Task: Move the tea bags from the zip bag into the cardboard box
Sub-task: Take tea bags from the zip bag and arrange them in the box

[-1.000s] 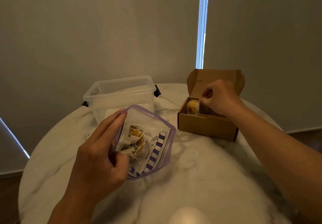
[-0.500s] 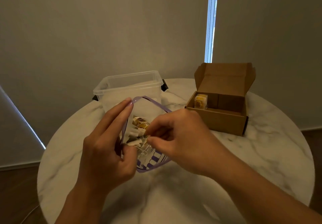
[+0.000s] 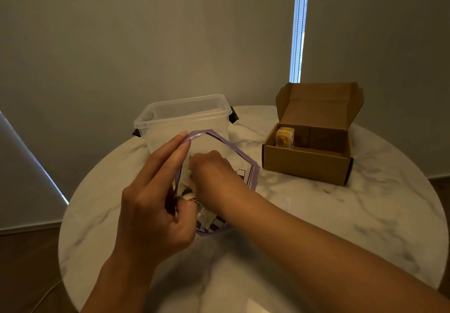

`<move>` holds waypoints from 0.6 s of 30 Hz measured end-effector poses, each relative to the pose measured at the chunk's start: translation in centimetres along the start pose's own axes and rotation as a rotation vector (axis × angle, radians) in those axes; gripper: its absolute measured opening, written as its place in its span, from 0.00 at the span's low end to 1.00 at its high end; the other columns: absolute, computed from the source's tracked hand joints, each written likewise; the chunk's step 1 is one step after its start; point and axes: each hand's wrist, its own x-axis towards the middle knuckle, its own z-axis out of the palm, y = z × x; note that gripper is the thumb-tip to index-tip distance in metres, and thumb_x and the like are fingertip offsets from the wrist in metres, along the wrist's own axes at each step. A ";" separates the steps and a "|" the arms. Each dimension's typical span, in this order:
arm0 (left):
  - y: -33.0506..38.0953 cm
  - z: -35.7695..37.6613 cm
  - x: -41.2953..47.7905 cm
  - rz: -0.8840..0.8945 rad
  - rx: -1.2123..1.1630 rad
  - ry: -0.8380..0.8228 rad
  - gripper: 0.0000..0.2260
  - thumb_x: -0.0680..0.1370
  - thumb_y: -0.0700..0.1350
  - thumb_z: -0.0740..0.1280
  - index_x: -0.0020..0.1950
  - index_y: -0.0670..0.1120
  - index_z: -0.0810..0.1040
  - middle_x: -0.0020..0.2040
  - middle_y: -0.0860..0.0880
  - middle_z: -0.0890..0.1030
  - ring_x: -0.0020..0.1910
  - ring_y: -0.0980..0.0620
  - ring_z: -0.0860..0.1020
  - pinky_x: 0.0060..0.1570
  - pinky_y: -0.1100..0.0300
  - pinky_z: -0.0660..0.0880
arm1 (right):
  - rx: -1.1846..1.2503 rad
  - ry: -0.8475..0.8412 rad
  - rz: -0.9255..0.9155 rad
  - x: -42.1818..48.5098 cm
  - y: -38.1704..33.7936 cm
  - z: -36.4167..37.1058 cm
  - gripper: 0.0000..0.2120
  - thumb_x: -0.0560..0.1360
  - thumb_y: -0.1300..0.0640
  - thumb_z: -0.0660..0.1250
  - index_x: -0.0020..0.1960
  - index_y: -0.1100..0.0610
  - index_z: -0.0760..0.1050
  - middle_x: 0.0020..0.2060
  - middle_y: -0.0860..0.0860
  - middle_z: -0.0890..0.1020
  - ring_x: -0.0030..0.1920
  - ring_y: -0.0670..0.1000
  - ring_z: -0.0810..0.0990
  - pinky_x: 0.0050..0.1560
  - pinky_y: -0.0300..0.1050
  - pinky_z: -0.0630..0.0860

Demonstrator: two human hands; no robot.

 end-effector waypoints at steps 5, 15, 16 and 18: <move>0.0 -0.1 0.2 0.000 -0.016 -0.020 0.28 0.70 0.40 0.59 0.71 0.37 0.71 0.69 0.42 0.75 0.52 0.58 0.77 0.54 0.77 0.69 | -0.022 -0.002 -0.027 0.1 -0.1 0.2 0.07 0.77 0.60 0.68 0.53 0.57 0.72 0.32 0.49 0.65 0.31 0.47 0.66 0.43 0.42 0.68; -0.4 0.0 0.2 0.038 -0.041 0.001 0.28 0.69 0.39 0.59 0.70 0.35 0.71 0.70 0.41 0.74 0.67 0.70 0.67 0.57 0.77 0.69 | -0.052 0.034 -0.001 -0.9 0.6 0.2 0.10 0.75 0.59 0.69 0.56 0.56 0.78 0.38 0.51 0.74 0.36 0.49 0.73 0.40 0.43 0.71; -0.4 0.0 0.2 0.033 -0.048 -0.004 0.28 0.70 0.39 0.59 0.71 0.36 0.71 0.70 0.42 0.74 0.65 0.72 0.68 0.55 0.77 0.70 | -0.047 0.019 -0.008 -1.2 0.7 -0.1 0.11 0.75 0.60 0.70 0.58 0.56 0.78 0.42 0.52 0.77 0.40 0.50 0.76 0.42 0.43 0.74; -0.4 0.0 0.2 0.024 -0.059 -0.013 0.28 0.70 0.39 0.60 0.71 0.37 0.70 0.70 0.43 0.74 0.62 0.68 0.73 0.52 0.75 0.72 | -0.040 -0.042 -0.031 -2.0 1.0 -0.8 0.15 0.74 0.63 0.71 0.60 0.56 0.78 0.49 0.54 0.79 0.47 0.52 0.78 0.49 0.44 0.78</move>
